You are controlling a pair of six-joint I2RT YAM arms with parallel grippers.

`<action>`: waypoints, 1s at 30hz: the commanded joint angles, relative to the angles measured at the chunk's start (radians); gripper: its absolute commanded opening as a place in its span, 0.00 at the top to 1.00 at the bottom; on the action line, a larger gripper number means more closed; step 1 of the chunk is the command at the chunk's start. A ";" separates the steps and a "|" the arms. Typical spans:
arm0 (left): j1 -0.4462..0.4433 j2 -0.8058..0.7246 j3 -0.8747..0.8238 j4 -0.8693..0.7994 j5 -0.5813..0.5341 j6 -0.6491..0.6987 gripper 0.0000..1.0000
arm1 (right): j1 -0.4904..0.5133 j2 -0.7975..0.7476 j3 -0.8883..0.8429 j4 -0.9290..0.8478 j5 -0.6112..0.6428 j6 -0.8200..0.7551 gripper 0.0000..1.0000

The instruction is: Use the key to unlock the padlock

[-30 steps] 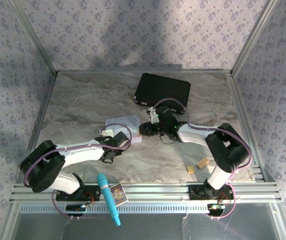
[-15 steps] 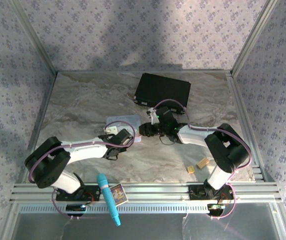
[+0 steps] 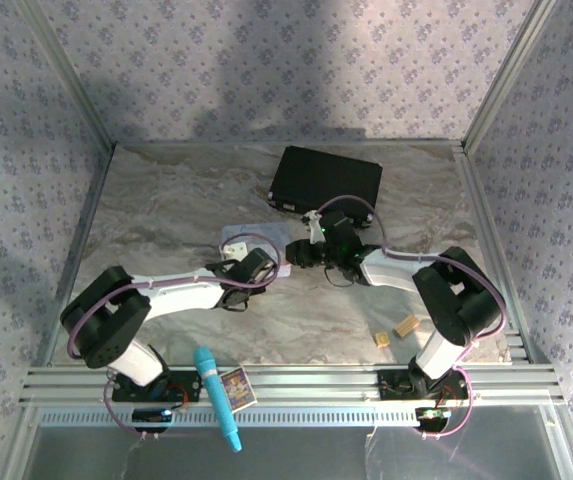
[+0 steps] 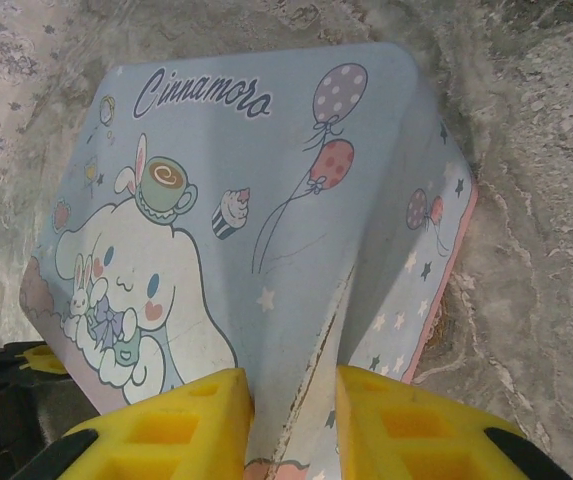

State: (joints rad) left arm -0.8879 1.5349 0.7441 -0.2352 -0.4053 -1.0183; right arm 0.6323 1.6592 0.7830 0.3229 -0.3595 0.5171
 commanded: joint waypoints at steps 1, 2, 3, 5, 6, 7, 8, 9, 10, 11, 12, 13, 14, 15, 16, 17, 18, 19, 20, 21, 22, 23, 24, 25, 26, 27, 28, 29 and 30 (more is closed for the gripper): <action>0.004 -0.061 0.059 0.110 0.054 0.036 0.92 | 0.024 0.037 -0.051 -0.165 -0.023 0.000 0.71; 0.015 -0.082 0.049 0.136 0.094 0.024 0.92 | 0.025 0.039 -0.050 -0.165 -0.024 0.001 0.71; 0.018 -0.101 0.036 0.189 0.128 0.015 0.92 | 0.024 0.042 -0.050 -0.163 -0.025 0.003 0.71; 0.017 -0.120 0.021 0.263 0.175 -0.006 0.92 | 0.025 0.046 -0.050 -0.160 -0.026 0.004 0.71; 0.019 -0.115 0.026 0.284 0.202 -0.012 0.92 | 0.025 0.048 -0.050 -0.160 -0.027 0.003 0.71; 0.017 -0.107 0.036 0.289 0.212 -0.009 0.92 | 0.024 0.050 -0.049 -0.160 -0.027 0.004 0.71; 0.014 -0.093 0.054 0.276 0.214 -0.002 0.92 | 0.023 0.050 -0.048 -0.160 -0.027 0.004 0.71; 0.013 -0.080 0.071 0.246 0.212 0.004 0.92 | 0.023 0.052 -0.048 -0.159 -0.026 0.004 0.71; 0.012 -0.077 0.078 0.224 0.208 0.004 0.92 | 0.021 0.050 -0.048 -0.158 -0.027 0.005 0.71; 0.012 -0.084 0.073 0.207 0.201 0.005 0.92 | 0.021 0.048 -0.050 -0.159 -0.027 0.005 0.71; 0.013 -0.099 0.060 0.198 0.193 0.005 0.92 | 0.020 0.045 -0.052 -0.157 -0.026 0.006 0.71; 0.015 -0.115 0.049 0.181 0.187 0.003 0.91 | 0.019 0.043 -0.054 -0.157 -0.024 0.004 0.71; 0.018 -0.131 0.045 0.155 0.189 0.004 0.91 | 0.018 0.041 -0.055 -0.159 -0.023 0.004 0.71; 0.021 -0.151 0.037 0.146 0.196 0.006 0.90 | 0.017 0.043 -0.056 -0.158 -0.024 0.003 0.71; 0.022 -0.174 0.029 0.146 0.201 0.007 0.89 | 0.014 0.044 -0.056 -0.157 -0.025 0.002 0.71; 0.023 -0.199 0.021 0.142 0.203 0.014 0.87 | 0.015 0.049 -0.056 -0.155 -0.027 0.003 0.71; 0.025 -0.224 0.022 0.117 0.197 0.022 0.83 | 0.015 0.053 -0.055 -0.150 -0.029 0.004 0.71; 0.026 -0.246 0.032 0.082 0.184 0.026 0.82 | 0.014 0.057 -0.057 -0.144 -0.030 0.007 0.71; 0.028 -0.274 0.038 0.049 0.170 0.028 0.79 | 0.014 0.061 -0.057 -0.138 -0.033 0.012 0.71; 0.030 -0.302 0.035 0.026 0.162 0.038 0.76 | 0.015 0.065 -0.055 -0.133 -0.036 0.015 0.71; 0.030 -0.325 0.034 0.002 0.153 0.041 0.75 | 0.016 0.067 -0.054 -0.132 -0.036 0.016 0.71; 0.034 -0.352 0.031 -0.030 0.139 0.041 0.75 | 0.016 0.067 -0.054 -0.130 -0.036 0.016 0.71; 0.037 -0.374 0.020 -0.057 0.127 0.040 0.75 | 0.016 0.066 -0.054 -0.131 -0.036 0.015 0.71; 0.044 -0.393 0.006 -0.081 0.117 0.033 0.75 | 0.014 0.067 -0.054 -0.134 -0.035 0.014 0.71; 0.054 -0.408 -0.015 -0.102 0.112 0.010 0.76 | 0.014 0.065 -0.053 -0.136 -0.032 0.012 0.71; 0.071 -0.418 -0.046 -0.112 0.121 -0.020 0.80 | 0.014 0.066 -0.051 -0.140 -0.033 0.010 0.71; 0.085 -0.422 -0.074 -0.106 0.137 -0.051 0.83 | 0.012 0.063 -0.050 -0.141 -0.032 0.009 0.71; 0.101 -0.424 -0.110 -0.092 0.155 -0.086 0.88 | 0.013 0.063 -0.050 -0.142 -0.030 0.009 0.71; 0.108 -0.419 -0.138 -0.084 0.155 -0.115 0.94 | 0.012 0.062 -0.050 -0.142 -0.030 0.009 0.71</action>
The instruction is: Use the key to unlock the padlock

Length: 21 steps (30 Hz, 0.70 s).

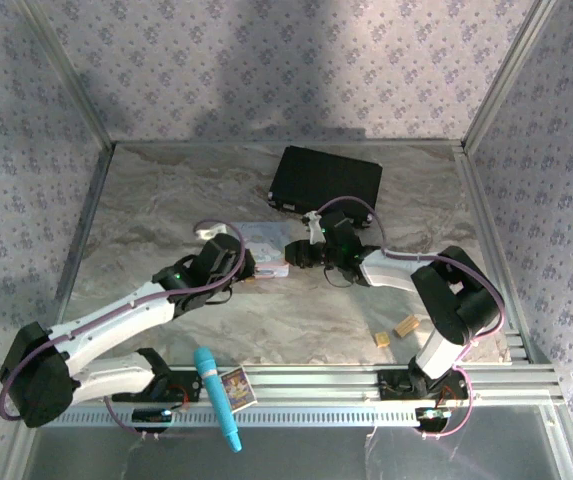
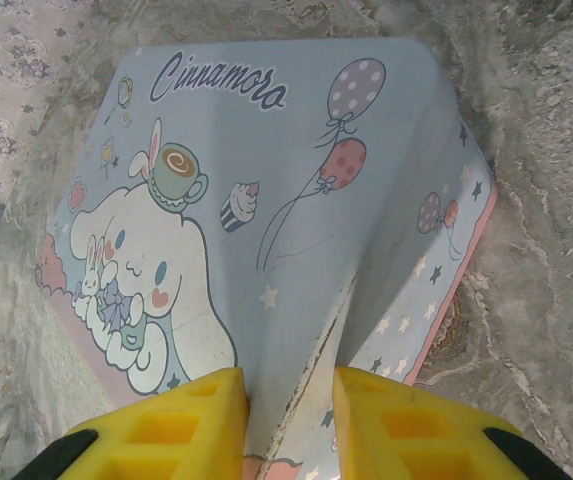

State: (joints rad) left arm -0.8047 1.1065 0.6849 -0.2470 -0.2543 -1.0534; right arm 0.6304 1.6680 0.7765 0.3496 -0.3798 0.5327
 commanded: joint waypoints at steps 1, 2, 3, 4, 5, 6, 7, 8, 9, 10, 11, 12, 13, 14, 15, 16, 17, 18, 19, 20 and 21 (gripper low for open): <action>0.026 0.019 -0.100 -0.067 -0.009 -0.101 0.98 | 0.014 0.053 -0.044 -0.170 -0.010 -0.006 0.71; 0.028 0.035 -0.117 -0.066 -0.026 -0.120 1.00 | 0.013 0.052 -0.042 -0.170 -0.008 -0.005 0.71; 0.029 0.057 -0.128 -0.070 -0.042 -0.144 1.00 | 0.012 0.052 -0.042 -0.172 -0.009 -0.005 0.71; 0.032 0.077 -0.134 -0.065 -0.044 -0.158 1.00 | 0.013 0.052 -0.041 -0.173 -0.008 -0.006 0.71; 0.031 0.098 -0.143 -0.034 -0.037 -0.154 1.00 | 0.013 0.050 -0.038 -0.178 -0.008 -0.007 0.71; 0.032 0.122 -0.155 0.001 -0.025 -0.157 1.00 | 0.014 0.047 -0.036 -0.183 -0.006 -0.008 0.71; 0.032 0.140 -0.165 0.035 -0.016 -0.159 1.00 | 0.013 0.045 -0.037 -0.187 -0.004 -0.010 0.71; 0.033 0.169 -0.170 0.061 -0.008 -0.162 1.00 | 0.013 0.041 -0.037 -0.190 -0.002 -0.011 0.71; 0.034 0.193 -0.168 0.086 0.001 -0.158 1.00 | 0.012 0.039 -0.038 -0.194 -0.001 -0.013 0.71; 0.034 0.217 -0.165 0.103 0.005 -0.151 1.00 | 0.011 0.036 -0.038 -0.197 0.001 -0.014 0.71; 0.033 0.241 -0.156 0.107 0.001 -0.149 1.00 | 0.010 0.034 -0.040 -0.198 0.003 -0.016 0.71; 0.033 0.263 -0.146 0.114 -0.008 -0.145 1.00 | 0.010 0.033 -0.042 -0.196 0.002 -0.015 0.71; 0.034 0.282 -0.139 0.120 -0.014 -0.140 1.00 | 0.010 0.032 -0.042 -0.196 0.001 -0.014 0.71; 0.035 0.300 -0.130 0.127 -0.022 -0.139 1.00 | 0.011 0.033 -0.043 -0.195 0.001 -0.013 0.71; 0.035 0.314 -0.123 0.136 -0.029 -0.134 1.00 | 0.010 0.031 -0.044 -0.193 -0.001 -0.012 0.71; 0.035 0.323 -0.117 0.147 -0.034 -0.128 1.00 | 0.011 0.031 -0.046 -0.192 -0.002 -0.011 0.71; 0.035 0.335 -0.108 0.155 -0.040 -0.121 1.00 | 0.011 0.029 -0.048 -0.192 -0.002 -0.012 0.71; 0.034 0.346 -0.098 0.158 -0.047 -0.112 1.00 | 0.010 0.027 -0.049 -0.191 -0.001 -0.011 0.71; 0.034 0.358 -0.087 0.162 -0.047 -0.102 1.00 | 0.011 0.027 -0.051 -0.190 -0.001 -0.011 0.71; 0.035 0.374 -0.075 0.172 -0.042 -0.092 1.00 | 0.010 0.027 -0.052 -0.190 0.000 -0.011 0.71; 0.033 0.391 -0.064 0.184 -0.029 -0.084 1.00 | 0.010 0.027 -0.054 -0.190 0.001 -0.011 0.71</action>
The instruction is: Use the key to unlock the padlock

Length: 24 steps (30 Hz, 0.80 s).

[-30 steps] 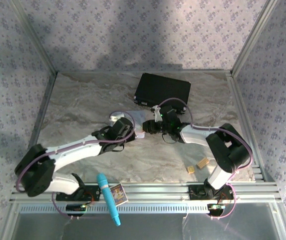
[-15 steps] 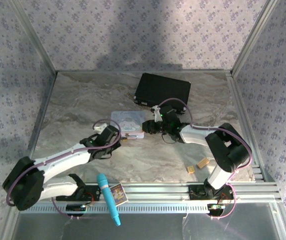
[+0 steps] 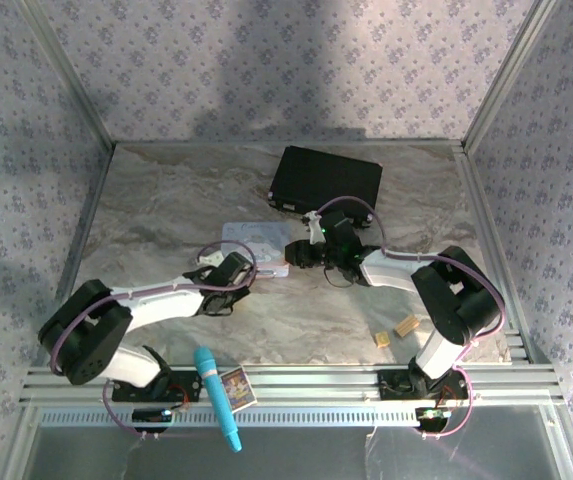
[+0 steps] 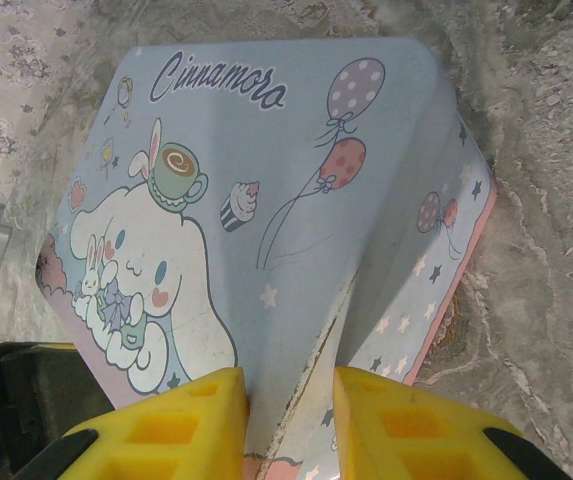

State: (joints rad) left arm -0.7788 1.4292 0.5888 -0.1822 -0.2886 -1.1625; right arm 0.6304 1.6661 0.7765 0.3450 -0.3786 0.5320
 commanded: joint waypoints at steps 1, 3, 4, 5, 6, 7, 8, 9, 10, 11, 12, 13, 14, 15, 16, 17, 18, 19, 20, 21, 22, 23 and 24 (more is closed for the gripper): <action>0.004 0.084 0.039 0.135 0.019 0.029 1.00 | 0.010 0.029 -0.054 -0.185 -0.003 -0.011 0.71; -0.022 0.111 0.063 0.166 0.023 0.045 1.00 | 0.011 0.029 -0.055 -0.184 -0.005 -0.010 0.71; -0.036 0.122 0.080 0.162 0.022 0.047 1.00 | 0.011 0.029 -0.054 -0.184 -0.006 -0.011 0.71; -0.052 0.133 0.098 0.166 0.024 0.054 1.00 | 0.012 0.030 -0.054 -0.184 -0.008 -0.011 0.71; -0.069 0.142 0.117 0.166 0.028 0.051 1.00 | 0.011 0.031 -0.054 -0.184 -0.006 -0.012 0.71; -0.078 0.150 0.130 0.170 0.032 0.048 1.00 | 0.012 0.032 -0.054 -0.183 -0.006 -0.012 0.71; -0.090 0.160 0.139 0.182 0.037 0.050 1.00 | 0.012 0.033 -0.054 -0.182 -0.006 -0.012 0.71; -0.096 0.167 0.150 0.177 0.033 0.047 1.00 | 0.011 0.035 -0.054 -0.184 -0.009 -0.013 0.71; -0.101 0.168 0.154 0.164 0.025 0.035 1.00 | 0.009 0.036 -0.052 -0.185 -0.008 -0.014 0.71; -0.102 0.164 0.150 0.166 0.017 0.032 1.00 | 0.010 0.037 -0.053 -0.185 -0.010 -0.014 0.71; -0.102 0.158 0.145 0.165 0.016 0.027 1.00 | 0.009 0.035 -0.053 -0.187 -0.010 -0.016 0.71; -0.101 0.148 0.142 0.152 0.013 0.024 1.00 | 0.010 0.034 -0.054 -0.188 -0.009 -0.015 0.71; -0.105 0.132 0.139 0.138 0.002 0.025 1.00 | 0.008 0.034 -0.054 -0.189 -0.008 -0.015 0.71; -0.109 0.113 0.135 0.122 -0.003 0.024 1.00 | 0.006 0.029 -0.054 -0.192 -0.006 -0.017 0.71; -0.112 0.096 0.130 0.111 -0.003 0.020 1.00 | 0.003 0.028 -0.054 -0.196 -0.005 -0.017 0.71; -0.117 0.074 0.122 0.101 0.000 0.017 1.00 | -0.002 0.022 -0.054 -0.201 -0.005 -0.017 0.71; -0.121 0.053 0.121 0.082 0.002 0.019 1.00 | -0.008 0.015 -0.051 -0.209 -0.006 -0.016 0.71; -0.127 0.037 0.123 0.063 0.000 0.026 1.00 | -0.011 0.008 -0.047 -0.216 -0.006 -0.018 0.71; -0.130 0.019 0.124 0.038 -0.006 0.036 1.00 | -0.017 -0.004 -0.041 -0.227 -0.005 -0.025 0.70; -0.132 0.003 0.126 0.015 -0.011 0.047 1.00 | -0.021 -0.016 -0.032 -0.244 -0.001 -0.034 0.69; -0.135 -0.013 0.128 -0.007 -0.024 0.064 0.99 | -0.027 -0.026 -0.019 -0.261 0.000 -0.046 0.67; -0.137 -0.021 0.130 -0.024 -0.038 0.077 0.96 | -0.031 -0.033 -0.006 -0.275 -0.003 -0.056 0.65; -0.137 -0.031 0.130 -0.040 -0.049 0.089 0.94 | -0.038 -0.042 0.010 -0.295 -0.005 -0.067 0.62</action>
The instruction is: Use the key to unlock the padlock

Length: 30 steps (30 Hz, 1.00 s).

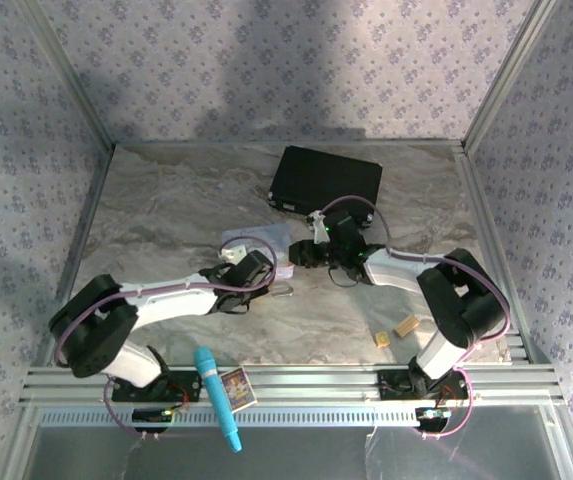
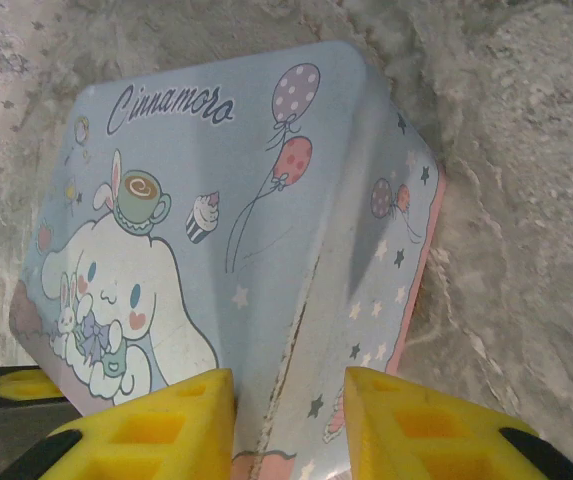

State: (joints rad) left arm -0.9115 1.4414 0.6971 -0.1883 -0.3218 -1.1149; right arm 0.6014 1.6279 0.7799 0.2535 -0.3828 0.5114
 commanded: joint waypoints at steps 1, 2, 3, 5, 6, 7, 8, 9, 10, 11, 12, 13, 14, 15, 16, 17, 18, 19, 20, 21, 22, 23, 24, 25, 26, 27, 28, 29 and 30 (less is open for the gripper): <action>-0.004 -0.051 0.018 -0.045 -0.024 0.049 0.91 | -0.014 -0.011 0.022 -0.225 -0.002 -0.056 0.59; -0.005 -0.055 0.017 -0.046 -0.027 0.058 0.88 | -0.018 -0.020 0.036 -0.236 -0.003 -0.066 0.56; -0.004 -0.056 0.015 -0.048 -0.028 0.064 0.86 | -0.020 -0.030 0.049 -0.255 0.000 -0.073 0.53; -0.001 -0.051 0.024 -0.074 -0.035 0.059 0.86 | -0.018 -0.057 0.075 -0.309 0.016 -0.077 0.48; 0.000 -0.055 0.026 -0.085 -0.040 0.059 0.86 | -0.013 -0.074 0.084 -0.339 0.029 -0.070 0.45; 0.000 -0.064 0.025 -0.092 -0.044 0.059 0.86 | -0.004 -0.098 0.089 -0.373 0.047 -0.055 0.42; 0.001 -0.078 0.020 -0.094 -0.046 0.064 0.86 | 0.007 -0.118 0.094 -0.403 0.069 -0.037 0.40; 0.007 -0.100 0.020 -0.113 -0.050 0.073 0.86 | 0.025 -0.137 0.099 -0.449 0.099 -0.020 0.38; 0.019 -0.129 0.022 -0.144 -0.060 0.079 0.86 | 0.048 -0.156 0.109 -0.512 0.140 -0.005 0.35; 0.035 -0.156 0.019 -0.162 -0.059 0.090 0.81 | 0.074 -0.171 0.116 -0.559 0.185 0.013 0.30; 0.060 -0.193 0.008 -0.165 -0.041 0.113 0.72 | 0.105 -0.186 0.123 -0.610 0.243 0.037 0.29; 0.083 -0.226 0.000 -0.166 -0.020 0.128 0.66 | 0.139 -0.198 0.124 -0.634 0.280 0.059 0.29; 0.103 -0.251 -0.010 -0.167 -0.005 0.138 0.63 | 0.164 -0.203 0.119 -0.638 0.295 0.081 0.29; 0.122 -0.284 -0.018 -0.169 0.008 0.148 0.62 | 0.200 -0.200 0.115 -0.629 0.299 0.108 0.29; 0.137 -0.307 -0.023 -0.177 0.014 0.150 0.62 | 0.232 -0.187 0.115 -0.613 0.295 0.148 0.29; 0.147 -0.328 -0.026 -0.186 0.020 0.151 0.61 | 0.261 -0.169 0.121 -0.593 0.297 0.167 0.29; 0.154 -0.348 -0.031 -0.187 0.027 0.154 0.61 | 0.295 -0.139 0.136 -0.586 0.314 0.183 0.29; 0.158 -0.365 -0.034 -0.189 0.030 0.153 0.61 | 0.322 -0.105 0.164 -0.585 0.343 0.188 0.29; 0.160 -0.379 -0.037 -0.191 0.038 0.152 0.61 | 0.340 -0.074 0.191 -0.593 0.369 0.188 0.29; 0.164 -0.395 -0.046 -0.183 0.049 0.151 0.61 | 0.355 -0.043 0.224 -0.608 0.396 0.189 0.29; 0.166 -0.406 -0.053 -0.177 0.058 0.147 0.61 | 0.370 -0.017 0.251 -0.607 0.419 0.191 0.29; 0.168 -0.417 -0.060 -0.177 0.058 0.146 0.61 | 0.380 0.004 0.266 -0.596 0.437 0.197 0.29; 0.170 -0.426 -0.066 -0.179 0.054 0.147 0.61 | 0.391 0.029 0.285 -0.584 0.464 0.208 0.29; 0.173 -0.433 -0.075 -0.184 0.046 0.148 0.61 | 0.401 0.057 0.306 -0.589 0.495 0.218 0.30; 0.176 -0.438 -0.082 -0.191 0.043 0.148 0.62 | 0.411 0.079 0.325 -0.599 0.530 0.221 0.30; 0.180 -0.443 -0.092 -0.192 0.040 0.148 0.62 | 0.424 0.102 0.344 -0.606 0.571 0.223 0.31; 0.182 -0.450 -0.100 -0.193 0.039 0.148 0.62 | 0.436 0.120 0.357 -0.611 0.609 0.222 0.32; 0.183 -0.455 -0.109 -0.190 0.039 0.147 0.62 | 0.447 0.133 0.362 -0.603 0.639 0.220 0.32; 0.183 -0.461 -0.120 -0.186 0.041 0.145 0.62 | 0.459 0.145 0.366 -0.587 0.669 0.211 0.33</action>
State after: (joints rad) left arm -0.7361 1.0080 0.5972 -0.3508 -0.2836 -0.9836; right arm 1.0317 1.7405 1.1126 -0.3130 0.1318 0.7010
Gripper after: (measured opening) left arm 0.383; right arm 0.672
